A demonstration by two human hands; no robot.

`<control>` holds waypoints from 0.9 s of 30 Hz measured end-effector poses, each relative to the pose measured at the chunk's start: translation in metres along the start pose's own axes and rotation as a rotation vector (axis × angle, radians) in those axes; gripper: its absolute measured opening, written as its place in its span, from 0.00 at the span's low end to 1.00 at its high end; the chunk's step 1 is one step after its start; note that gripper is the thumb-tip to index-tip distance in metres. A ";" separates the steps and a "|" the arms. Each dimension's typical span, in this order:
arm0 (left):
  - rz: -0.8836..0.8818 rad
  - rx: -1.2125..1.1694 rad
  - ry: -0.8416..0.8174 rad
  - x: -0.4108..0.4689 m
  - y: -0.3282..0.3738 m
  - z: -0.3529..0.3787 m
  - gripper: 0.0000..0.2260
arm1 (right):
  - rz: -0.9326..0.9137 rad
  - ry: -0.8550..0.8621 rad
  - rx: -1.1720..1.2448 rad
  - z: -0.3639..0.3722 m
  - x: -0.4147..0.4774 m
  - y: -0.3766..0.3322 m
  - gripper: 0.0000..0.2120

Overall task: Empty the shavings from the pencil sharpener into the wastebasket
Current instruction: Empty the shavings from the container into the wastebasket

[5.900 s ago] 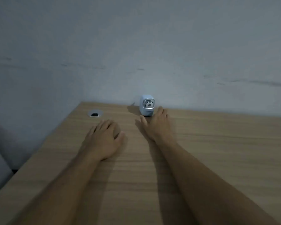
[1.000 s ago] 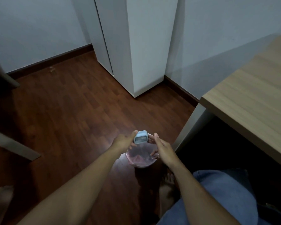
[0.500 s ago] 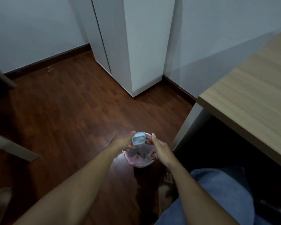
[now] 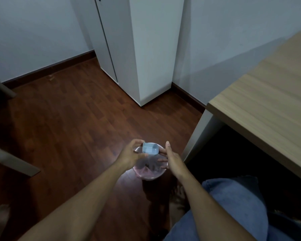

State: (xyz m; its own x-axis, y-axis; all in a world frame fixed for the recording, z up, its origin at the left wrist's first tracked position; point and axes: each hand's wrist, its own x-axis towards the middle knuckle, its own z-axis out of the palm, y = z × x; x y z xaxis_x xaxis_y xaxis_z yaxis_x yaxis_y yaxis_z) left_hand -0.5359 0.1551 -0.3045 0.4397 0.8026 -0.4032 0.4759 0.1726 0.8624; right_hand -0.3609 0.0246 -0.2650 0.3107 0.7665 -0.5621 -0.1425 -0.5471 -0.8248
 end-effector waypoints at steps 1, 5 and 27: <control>0.017 0.013 0.006 -0.002 0.002 -0.001 0.25 | -0.002 -0.007 -0.006 0.000 -0.002 -0.002 0.26; 0.099 0.062 0.026 -0.006 0.009 -0.011 0.25 | -0.032 0.010 0.003 0.003 -0.010 -0.012 0.33; 0.669 -0.033 0.061 -0.062 0.268 -0.104 0.25 | -0.660 0.083 -0.322 -0.020 -0.124 -0.248 0.25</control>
State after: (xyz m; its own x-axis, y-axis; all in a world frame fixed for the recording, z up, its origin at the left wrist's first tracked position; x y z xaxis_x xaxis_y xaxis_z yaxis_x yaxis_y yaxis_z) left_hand -0.5145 0.2111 -0.0168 0.5878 0.7732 0.2381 0.0923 -0.3565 0.9297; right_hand -0.3451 0.0582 0.0102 0.3081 0.9494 0.0619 0.3772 -0.0622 -0.9240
